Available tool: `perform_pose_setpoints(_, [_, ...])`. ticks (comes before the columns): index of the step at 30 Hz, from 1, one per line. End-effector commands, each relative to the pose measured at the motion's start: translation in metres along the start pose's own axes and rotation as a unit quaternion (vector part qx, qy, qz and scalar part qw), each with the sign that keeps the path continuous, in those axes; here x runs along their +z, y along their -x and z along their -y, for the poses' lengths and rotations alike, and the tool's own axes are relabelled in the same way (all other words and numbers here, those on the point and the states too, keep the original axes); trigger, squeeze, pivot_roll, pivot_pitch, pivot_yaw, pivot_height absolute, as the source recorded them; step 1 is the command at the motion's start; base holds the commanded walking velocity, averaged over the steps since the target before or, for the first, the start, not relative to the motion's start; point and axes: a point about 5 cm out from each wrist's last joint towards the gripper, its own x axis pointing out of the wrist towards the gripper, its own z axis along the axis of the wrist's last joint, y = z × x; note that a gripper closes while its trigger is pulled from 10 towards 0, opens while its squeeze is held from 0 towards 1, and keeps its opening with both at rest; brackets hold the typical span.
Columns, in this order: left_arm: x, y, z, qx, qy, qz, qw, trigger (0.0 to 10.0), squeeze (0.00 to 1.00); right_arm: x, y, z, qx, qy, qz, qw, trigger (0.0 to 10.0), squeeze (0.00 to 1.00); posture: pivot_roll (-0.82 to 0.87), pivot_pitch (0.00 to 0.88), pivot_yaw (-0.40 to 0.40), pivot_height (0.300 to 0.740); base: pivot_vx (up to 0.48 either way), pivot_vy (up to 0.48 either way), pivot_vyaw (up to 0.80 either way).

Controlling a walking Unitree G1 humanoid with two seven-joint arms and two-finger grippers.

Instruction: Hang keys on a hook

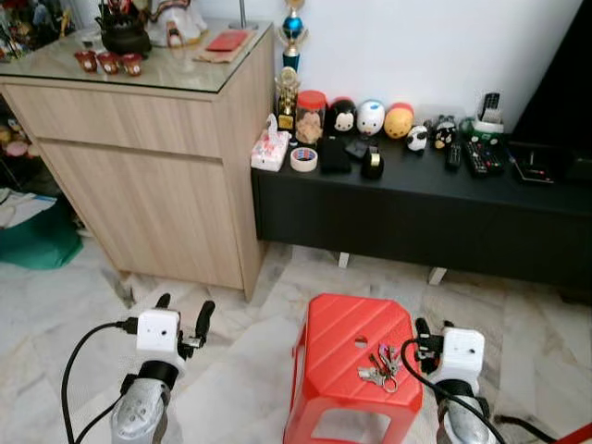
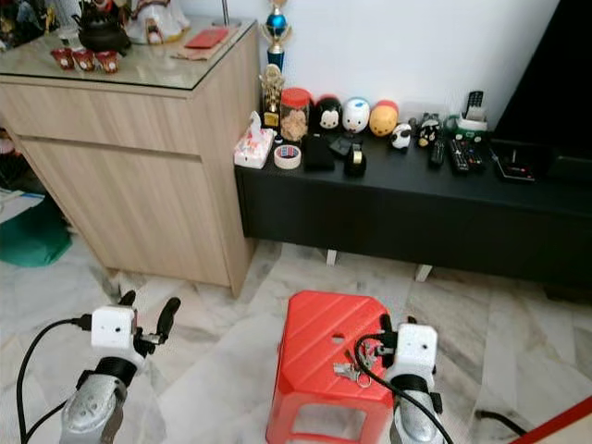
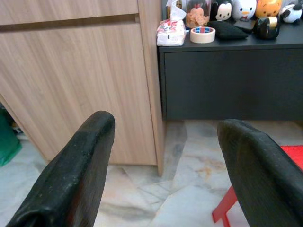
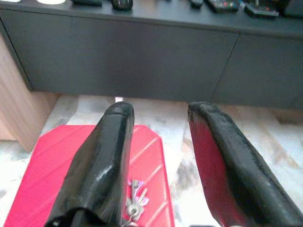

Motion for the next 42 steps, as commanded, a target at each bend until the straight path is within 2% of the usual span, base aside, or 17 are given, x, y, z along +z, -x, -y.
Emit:
perform_pose_setpoints(1, [0.003,-0.004,-0.004,0.002,0.004,-0.001,1.0,10.0,0.0,-0.004,0.002,-0.007,0.009,0.002,-0.015,1.0,10.0,0.0,0.05,0.0,-0.016,0.74,0.0,0.0,0.0])
perform_pose_setpoints(3, [0.003,-0.005,-0.006,-0.001,0.001,-0.006,1.0,10.0,0.0,-0.006,0.003,-0.007,0.011,0.007,-0.021,1.0,10.0,0.0,0.04,0.0,-0.007,0.73,0.0,0.0,0.0])
perform_pose_setpoints(11, [0.0,-0.003,-0.005,0.003,0.005,-0.016,1.0,10.0,0.0,-0.002,0.0,0.011,-0.011,-0.004,-0.021,1.0,10.0,0.0,0.03,0.0,0.004,0.67,0.0,0.0,0.0])
perform_pose_setpoints(13, [0.0,-0.003,-0.006,0.006,0.006,-0.018,1.0,10.0,0.0,-0.003,-0.001,0.01,-0.009,-0.001,-0.02,1.0,10.0,0.0,0.05,0.0,-0.002,0.655,0.0,0.0,0.0])
perform_pose_setpoints(21, [-0.001,0.0,-0.016,0.028,0.005,-0.022,0.999,10.0,0.0,0.001,-0.007,0.0,0.015,-0.003,-0.02,1.0,10.0,0.0,0.07,0.0,-0.033,0.655,0.0,0.0,0.0])
perform_pose_setpoints(30, [-0.002,0.0,-0.009,0.021,0.012,-0.028,0.999,10.0,0.0,0.002,-0.008,0.006,0.007,-0.003,-0.019,1.0,10.0,0.0,0.06,0.0,-0.017,0.655,0.0,0.0,0.0])
perform_pose_setpoints(42, [0.001,-0.004,-0.012,0.025,0.013,-0.027,0.999,10.0,0.0,-0.002,-0.006,0.004,0.007,-0.004,-0.027,1.0,10.0,0.0,0.05,0.0,-0.01,0.655,0.0,0.0,0.0])
